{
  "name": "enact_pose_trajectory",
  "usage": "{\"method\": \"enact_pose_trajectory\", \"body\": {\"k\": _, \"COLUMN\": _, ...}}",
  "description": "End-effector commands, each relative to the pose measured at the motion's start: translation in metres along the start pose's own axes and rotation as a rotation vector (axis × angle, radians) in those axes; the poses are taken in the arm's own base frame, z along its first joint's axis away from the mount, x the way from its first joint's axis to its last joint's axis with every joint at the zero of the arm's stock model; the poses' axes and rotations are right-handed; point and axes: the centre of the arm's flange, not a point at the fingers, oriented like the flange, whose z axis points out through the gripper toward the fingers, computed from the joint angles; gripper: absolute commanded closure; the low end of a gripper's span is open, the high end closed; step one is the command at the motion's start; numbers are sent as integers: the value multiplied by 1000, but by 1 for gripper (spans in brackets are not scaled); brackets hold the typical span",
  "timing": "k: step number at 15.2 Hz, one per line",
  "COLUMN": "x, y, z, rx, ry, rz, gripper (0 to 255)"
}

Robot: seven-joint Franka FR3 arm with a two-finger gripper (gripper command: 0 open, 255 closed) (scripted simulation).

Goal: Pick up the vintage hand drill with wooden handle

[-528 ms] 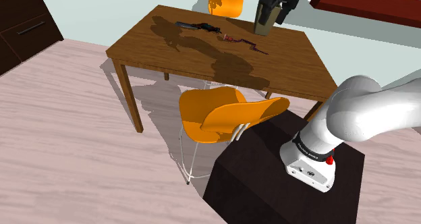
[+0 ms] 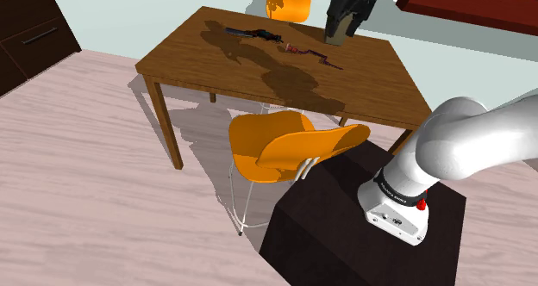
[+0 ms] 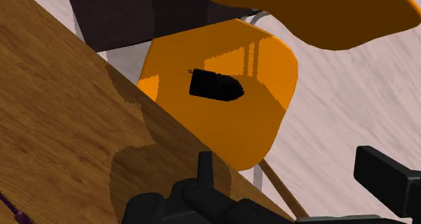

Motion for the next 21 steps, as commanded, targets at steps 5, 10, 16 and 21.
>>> {"method": "enact_pose_trajectory", "body": {"k": 5, "x": 38, "y": 61, "z": 34, "rx": 0, "ry": 8, "rz": 21, "gripper": 0}}
{"method": "enact_pose_trajectory", "body": {"k": 10, "x": 70, "y": 111, "z": 61, "rx": 1, "ry": 14, "rz": 40, "gripper": 0}}
{"method": "enact_pose_trajectory", "body": {"k": 16, "x": 106, "y": 173, "z": 94, "rx": 1, "ry": 22, "rz": 62, "gripper": 0}}
{"method": "enact_pose_trajectory", "body": {"k": 21, "x": 136, "y": 224, "z": 121, "rx": 2, "ry": 28, "rz": 81, "gripper": 0}}
